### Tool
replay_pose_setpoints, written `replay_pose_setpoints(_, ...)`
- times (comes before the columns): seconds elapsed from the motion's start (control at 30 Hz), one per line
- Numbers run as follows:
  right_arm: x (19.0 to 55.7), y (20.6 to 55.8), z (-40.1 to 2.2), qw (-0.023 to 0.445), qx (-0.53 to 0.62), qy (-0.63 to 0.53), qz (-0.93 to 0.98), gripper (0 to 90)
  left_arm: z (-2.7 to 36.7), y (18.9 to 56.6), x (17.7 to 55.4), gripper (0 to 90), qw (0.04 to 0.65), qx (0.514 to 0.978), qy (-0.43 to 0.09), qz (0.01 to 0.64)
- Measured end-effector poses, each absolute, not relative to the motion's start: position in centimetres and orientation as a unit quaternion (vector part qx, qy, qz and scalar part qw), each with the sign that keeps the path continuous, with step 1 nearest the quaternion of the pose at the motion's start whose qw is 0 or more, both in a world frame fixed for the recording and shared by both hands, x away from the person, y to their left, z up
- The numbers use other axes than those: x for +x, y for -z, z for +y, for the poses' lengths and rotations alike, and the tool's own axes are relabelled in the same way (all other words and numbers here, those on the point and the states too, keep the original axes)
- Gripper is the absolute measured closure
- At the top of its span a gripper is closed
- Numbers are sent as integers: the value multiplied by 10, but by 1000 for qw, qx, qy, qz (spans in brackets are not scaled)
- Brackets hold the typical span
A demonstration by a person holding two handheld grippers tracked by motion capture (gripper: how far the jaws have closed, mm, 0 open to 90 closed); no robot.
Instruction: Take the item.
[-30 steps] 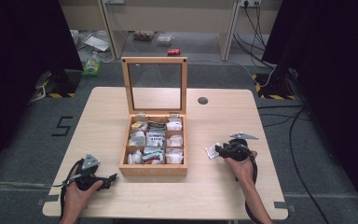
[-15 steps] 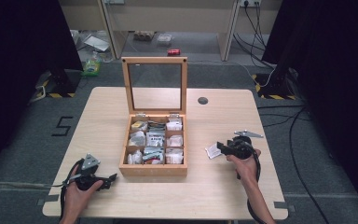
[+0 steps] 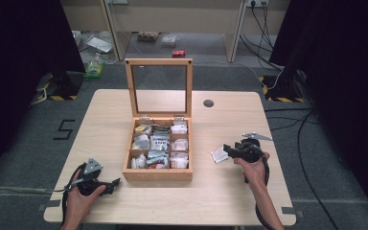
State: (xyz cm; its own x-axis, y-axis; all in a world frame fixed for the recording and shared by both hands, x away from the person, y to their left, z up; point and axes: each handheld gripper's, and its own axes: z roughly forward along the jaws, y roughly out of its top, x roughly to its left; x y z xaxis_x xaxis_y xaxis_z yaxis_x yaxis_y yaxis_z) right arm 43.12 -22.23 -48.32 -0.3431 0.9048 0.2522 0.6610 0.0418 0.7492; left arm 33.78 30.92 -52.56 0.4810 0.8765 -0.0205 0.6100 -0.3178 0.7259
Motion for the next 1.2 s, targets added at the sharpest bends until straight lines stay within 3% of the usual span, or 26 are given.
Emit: replay_pose_setpoints(1.2, 450, 455, -204, 146, 532, -447, 704, 348, 310, 526, 337, 1, 345, 789, -193, 470)
